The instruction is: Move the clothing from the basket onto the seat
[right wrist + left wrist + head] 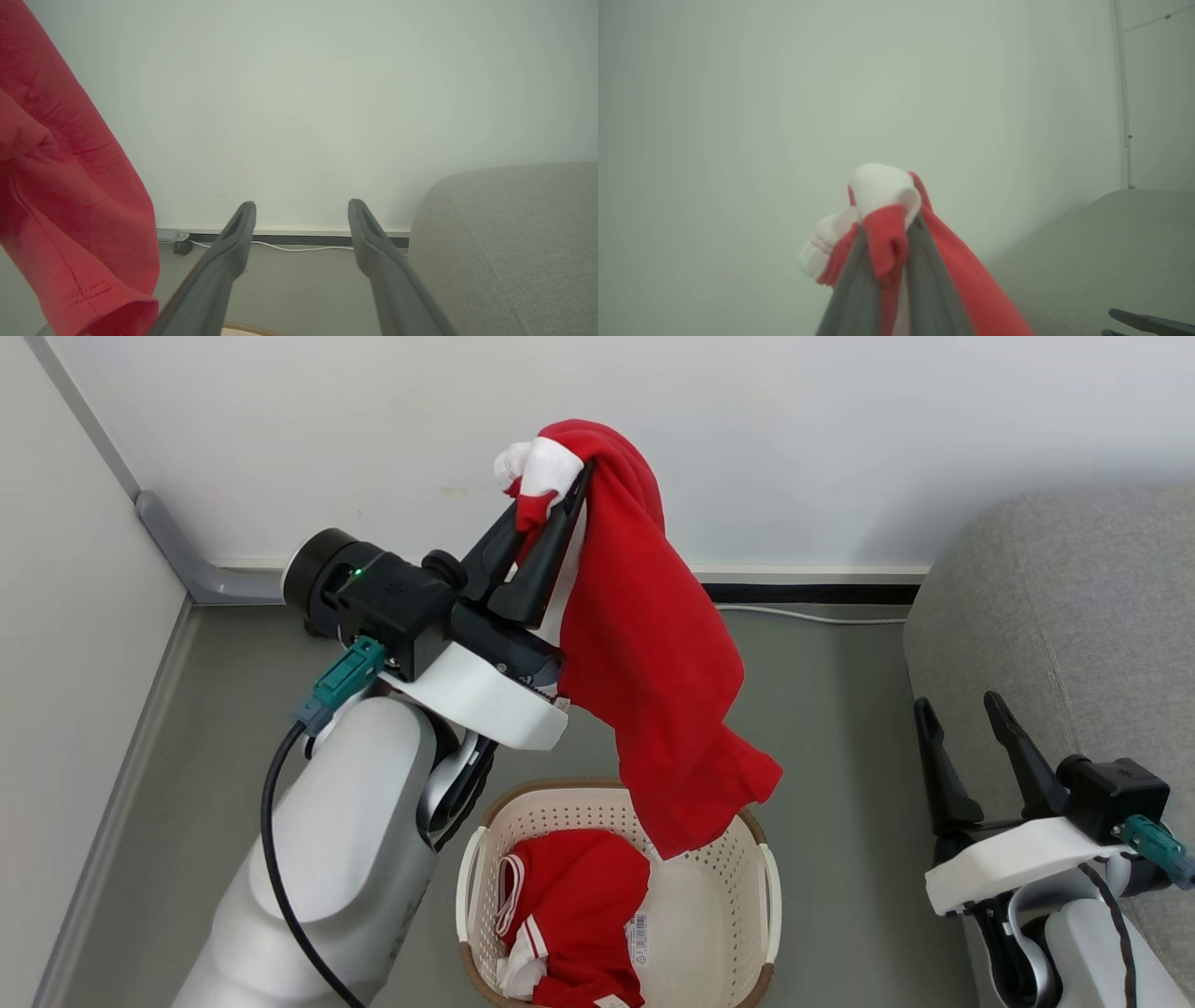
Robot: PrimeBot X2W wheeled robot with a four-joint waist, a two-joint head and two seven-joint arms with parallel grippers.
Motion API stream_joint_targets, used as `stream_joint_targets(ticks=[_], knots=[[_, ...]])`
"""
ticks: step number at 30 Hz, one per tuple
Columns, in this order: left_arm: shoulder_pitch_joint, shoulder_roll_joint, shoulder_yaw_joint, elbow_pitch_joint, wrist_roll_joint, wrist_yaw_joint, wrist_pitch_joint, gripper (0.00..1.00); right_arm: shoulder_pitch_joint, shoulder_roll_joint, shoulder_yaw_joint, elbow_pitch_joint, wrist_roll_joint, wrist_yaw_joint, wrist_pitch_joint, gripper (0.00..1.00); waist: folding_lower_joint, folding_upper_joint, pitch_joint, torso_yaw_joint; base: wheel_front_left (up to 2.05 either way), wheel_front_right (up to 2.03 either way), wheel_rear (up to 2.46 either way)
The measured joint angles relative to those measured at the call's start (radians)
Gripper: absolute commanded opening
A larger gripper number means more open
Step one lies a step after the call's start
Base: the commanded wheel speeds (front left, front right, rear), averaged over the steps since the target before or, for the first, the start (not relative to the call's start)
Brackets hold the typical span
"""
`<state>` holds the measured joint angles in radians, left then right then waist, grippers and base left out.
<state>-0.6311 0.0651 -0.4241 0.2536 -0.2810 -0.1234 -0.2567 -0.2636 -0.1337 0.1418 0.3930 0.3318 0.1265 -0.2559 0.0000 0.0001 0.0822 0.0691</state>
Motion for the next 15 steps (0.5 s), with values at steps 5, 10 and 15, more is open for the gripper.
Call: stream_joint_targets(ticks=[5,10,15], knots=[[-0.017,-0.001,-0.014,0.000,0.000,0.000,0.000,0.00,-0.001,-0.001,0.028,-0.006,0.002,0.000,0.000,1.00,0.0000,0.0000,0.010,-0.001,0.00,0.00,0.00],[-0.018,-0.004,-0.029,0.001,-0.001,0.000,0.000,0.00,-0.023,-0.009,0.135,-0.072,0.044,0.000,0.000,1.00,0.0000,0.0000,0.019,-0.002,0.00,0.00,0.00],[-0.018,-0.008,-0.033,0.004,-0.001,0.000,0.000,0.00,-0.077,-0.036,0.245,-0.187,0.099,0.000,0.000,1.00,0.0000,0.0000,0.027,-0.003,0.00,0.00,0.00]])
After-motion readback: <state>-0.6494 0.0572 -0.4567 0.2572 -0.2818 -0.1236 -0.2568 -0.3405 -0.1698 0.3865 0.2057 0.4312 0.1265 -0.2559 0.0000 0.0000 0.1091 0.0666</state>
